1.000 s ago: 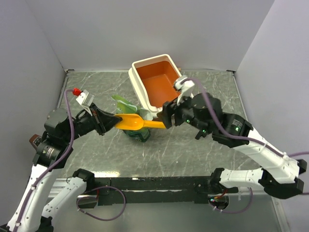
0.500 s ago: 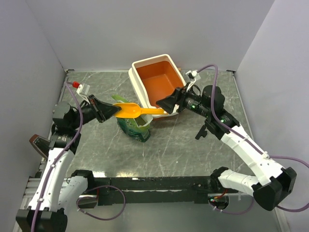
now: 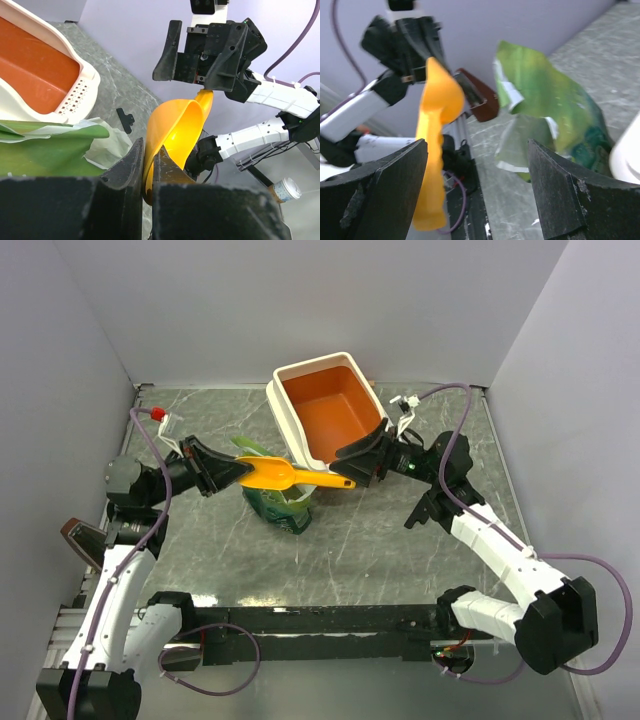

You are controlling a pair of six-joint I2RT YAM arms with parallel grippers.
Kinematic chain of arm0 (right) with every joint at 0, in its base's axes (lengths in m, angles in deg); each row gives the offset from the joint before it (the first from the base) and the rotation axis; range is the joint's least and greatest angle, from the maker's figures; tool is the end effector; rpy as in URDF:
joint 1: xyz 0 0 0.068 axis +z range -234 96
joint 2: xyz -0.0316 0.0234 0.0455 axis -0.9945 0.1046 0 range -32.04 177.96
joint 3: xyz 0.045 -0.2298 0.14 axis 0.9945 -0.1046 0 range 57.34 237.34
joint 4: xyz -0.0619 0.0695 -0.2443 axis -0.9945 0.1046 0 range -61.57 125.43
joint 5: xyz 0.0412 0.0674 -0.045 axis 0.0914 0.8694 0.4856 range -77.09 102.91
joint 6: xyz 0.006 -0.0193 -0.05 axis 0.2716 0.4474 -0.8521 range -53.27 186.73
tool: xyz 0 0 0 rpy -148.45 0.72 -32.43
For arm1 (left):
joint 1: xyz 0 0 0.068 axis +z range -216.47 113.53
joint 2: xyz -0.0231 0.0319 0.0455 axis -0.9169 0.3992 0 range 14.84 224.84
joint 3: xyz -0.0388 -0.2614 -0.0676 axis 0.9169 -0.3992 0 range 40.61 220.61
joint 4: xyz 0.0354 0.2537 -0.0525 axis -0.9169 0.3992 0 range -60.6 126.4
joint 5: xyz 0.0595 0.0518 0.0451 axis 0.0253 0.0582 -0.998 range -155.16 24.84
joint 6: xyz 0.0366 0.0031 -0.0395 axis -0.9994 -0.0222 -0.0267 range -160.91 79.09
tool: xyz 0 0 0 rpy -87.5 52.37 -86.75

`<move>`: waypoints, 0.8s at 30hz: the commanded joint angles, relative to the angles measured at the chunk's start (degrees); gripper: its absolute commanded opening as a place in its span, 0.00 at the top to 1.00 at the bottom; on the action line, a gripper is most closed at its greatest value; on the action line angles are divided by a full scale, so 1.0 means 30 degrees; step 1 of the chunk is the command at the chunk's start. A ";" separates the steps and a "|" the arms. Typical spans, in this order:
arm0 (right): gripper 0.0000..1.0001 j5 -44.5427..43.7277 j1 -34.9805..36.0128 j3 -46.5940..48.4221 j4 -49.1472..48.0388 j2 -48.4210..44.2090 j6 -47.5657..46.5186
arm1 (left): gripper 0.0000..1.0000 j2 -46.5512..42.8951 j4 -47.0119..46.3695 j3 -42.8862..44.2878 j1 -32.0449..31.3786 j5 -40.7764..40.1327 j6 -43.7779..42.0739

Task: Fill the litter box with clean litter

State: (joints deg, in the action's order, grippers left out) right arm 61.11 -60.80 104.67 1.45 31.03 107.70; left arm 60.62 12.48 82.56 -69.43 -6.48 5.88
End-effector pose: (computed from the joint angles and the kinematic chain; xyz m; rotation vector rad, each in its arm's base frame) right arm 0.2177 0.1221 0.3592 -0.5474 1.5283 1.4628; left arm 0.1727 -0.0393 0.3671 0.3731 1.5686 -1.3682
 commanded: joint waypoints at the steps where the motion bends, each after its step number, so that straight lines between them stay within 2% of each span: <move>1: 0.14 0.1802 -0.0058 -0.0396 -0.3720 -0.0426 0.1460 | 0.99 -0.0582 -0.1067 0.0048 0.0108 0.0451 0.0196; 11: 0.15 0.1745 0.0117 -0.1128 -0.4249 -0.1159 0.2515 | 0.99 -0.0465 -0.1478 -0.0040 0.0108 0.0072 0.0695; 19: 0.17 0.0310 0.1873 -0.0163 -0.1526 -0.1424 0.0905 | 0.99 -0.0816 -0.0482 0.0165 0.0108 -0.0983 0.0168; 24: 0.20 -0.0364 0.2578 0.0189 -0.1084 -0.1394 0.0611 | 0.99 -0.0963 -0.0071 0.0311 0.0108 -0.1365 0.0050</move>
State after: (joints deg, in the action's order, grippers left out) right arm 62.36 -54.39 102.09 -1.72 27.89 111.68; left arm 58.79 12.43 82.08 -69.39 -8.97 6.60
